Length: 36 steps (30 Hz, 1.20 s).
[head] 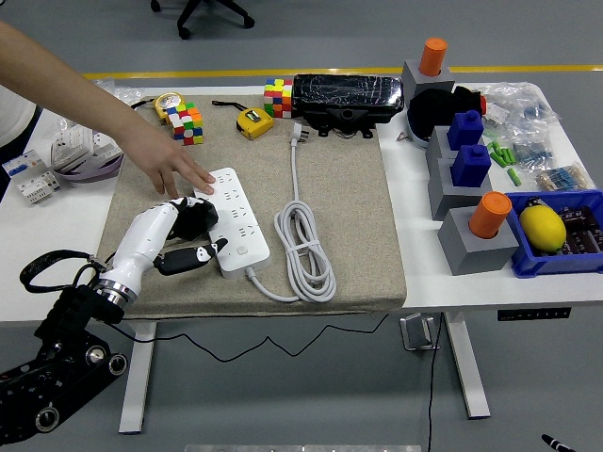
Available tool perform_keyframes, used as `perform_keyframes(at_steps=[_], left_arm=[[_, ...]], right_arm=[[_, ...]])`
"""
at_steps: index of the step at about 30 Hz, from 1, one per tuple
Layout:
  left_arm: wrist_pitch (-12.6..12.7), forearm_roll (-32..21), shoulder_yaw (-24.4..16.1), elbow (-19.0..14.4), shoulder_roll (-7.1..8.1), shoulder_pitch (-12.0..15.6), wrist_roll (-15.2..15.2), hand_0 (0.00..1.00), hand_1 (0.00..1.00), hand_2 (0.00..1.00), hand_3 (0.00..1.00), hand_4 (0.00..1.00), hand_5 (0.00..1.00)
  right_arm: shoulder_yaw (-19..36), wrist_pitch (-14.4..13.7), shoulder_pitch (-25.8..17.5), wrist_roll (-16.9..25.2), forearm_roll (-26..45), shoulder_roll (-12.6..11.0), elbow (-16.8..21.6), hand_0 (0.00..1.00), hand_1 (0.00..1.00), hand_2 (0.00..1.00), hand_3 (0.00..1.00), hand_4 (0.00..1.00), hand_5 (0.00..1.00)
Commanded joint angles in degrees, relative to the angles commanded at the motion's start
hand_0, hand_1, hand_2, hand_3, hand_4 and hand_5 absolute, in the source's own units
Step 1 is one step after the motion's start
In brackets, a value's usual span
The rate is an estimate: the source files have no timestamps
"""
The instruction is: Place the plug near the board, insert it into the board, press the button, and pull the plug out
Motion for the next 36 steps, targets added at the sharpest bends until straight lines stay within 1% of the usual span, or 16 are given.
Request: perform_keyframes(at_steps=[3,4,17,21,25,31,36], left_arm=[[-0.55,0.08,0.68,0.10,-0.16,-0.87,0.41,0.768,0.801,0.761,0.702,0.840,0.457],[-0.69,0.06,0.88,0.14,-0.24,-1.11,0.52,0.764,0.797,0.757,0.731,0.840,0.459],[-2.70,0.00,3.48,2.06,-1.49,-4.10,2.47,0.761,0.794,0.750,0.735,0.840,0.462],[-3.24,-0.08,4.16,2.19,-1.70,-4.45,2.92,0.761,0.794,0.750,0.735,0.840,0.462],[-3.23,0.08,4.67,1.95,-1.86,-4.53,2.89,0.760,0.789,0.746,0.733,0.841,0.465],[-3.04,0.39,4.51,1.39,-2.06,-4.58,2.71,0.759,0.786,0.741,0.731,0.838,0.466],[-3.39,0.31,4.51,1.26,-2.19,-4.57,2.78,0.759,0.785,0.738,0.731,0.835,0.470]], right_arm=[[-0.13,0.01,0.10,-0.01,0.06,-0.03,-0.01,0.651,0.647,0.645,0.568,0.993,0.563],[-0.16,0.01,0.14,-0.01,0.07,-0.05,0.02,0.650,0.647,0.645,0.568,0.993,0.562],[-0.90,0.03,0.25,0.01,0.34,-0.33,0.03,0.650,0.647,0.645,0.569,0.993,0.563],[-0.91,0.02,0.28,0.01,0.35,-0.36,0.06,0.650,0.647,0.645,0.569,0.993,0.563],[-0.78,-0.01,0.18,0.03,0.33,-0.34,0.03,0.650,0.647,0.645,0.569,0.993,0.563],[-0.40,-0.08,0.08,0.10,0.18,-0.26,0.05,0.650,0.647,0.645,0.568,0.993,0.563],[-0.34,-0.07,-0.03,0.11,0.18,-0.12,0.07,0.650,0.647,0.645,0.568,0.992,0.562]])
